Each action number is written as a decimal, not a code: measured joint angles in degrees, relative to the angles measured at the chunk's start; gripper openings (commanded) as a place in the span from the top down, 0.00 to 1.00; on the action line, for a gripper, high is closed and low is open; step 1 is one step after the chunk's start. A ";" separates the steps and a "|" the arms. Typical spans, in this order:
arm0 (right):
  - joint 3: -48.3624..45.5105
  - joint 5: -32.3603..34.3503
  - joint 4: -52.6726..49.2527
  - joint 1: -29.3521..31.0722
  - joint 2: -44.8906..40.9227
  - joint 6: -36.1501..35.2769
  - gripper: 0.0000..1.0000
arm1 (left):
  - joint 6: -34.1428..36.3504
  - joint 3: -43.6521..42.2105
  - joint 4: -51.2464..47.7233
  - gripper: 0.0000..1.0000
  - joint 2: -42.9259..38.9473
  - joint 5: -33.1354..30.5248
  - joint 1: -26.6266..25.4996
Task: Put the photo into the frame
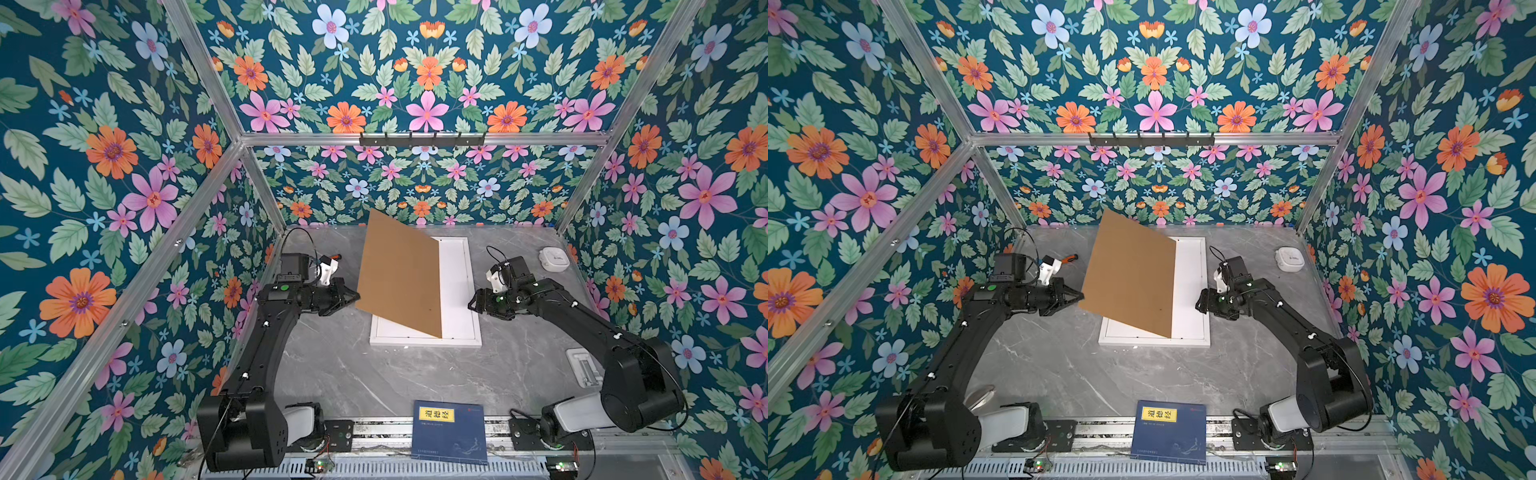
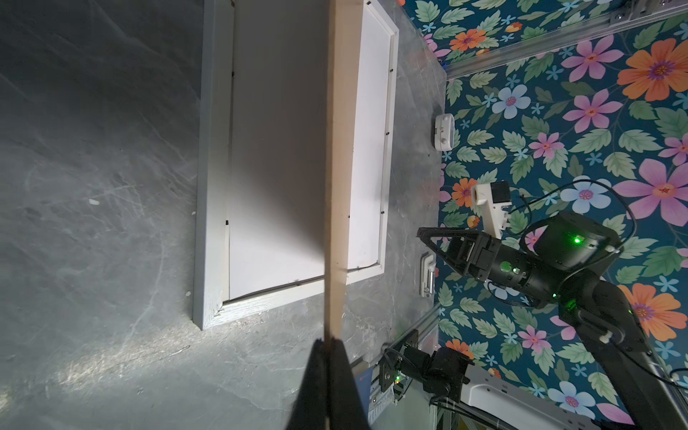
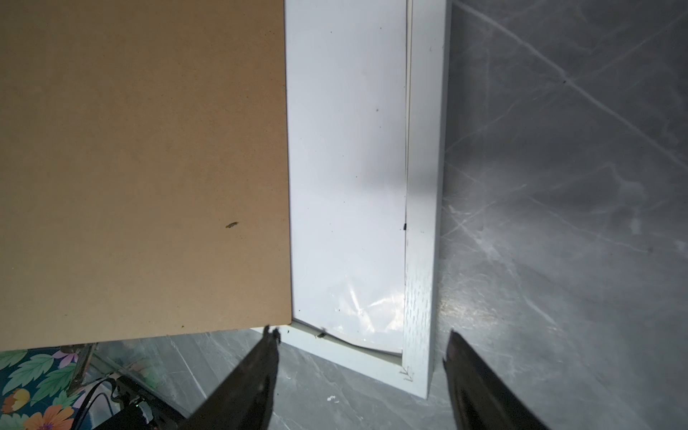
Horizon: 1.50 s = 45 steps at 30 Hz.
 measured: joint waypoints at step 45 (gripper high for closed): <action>0.00 -5.07 2.86 -4.55 6.10 2.10 0.35 | 6.01 -2.80 -0.46 1.00 5.64 3.82 0.48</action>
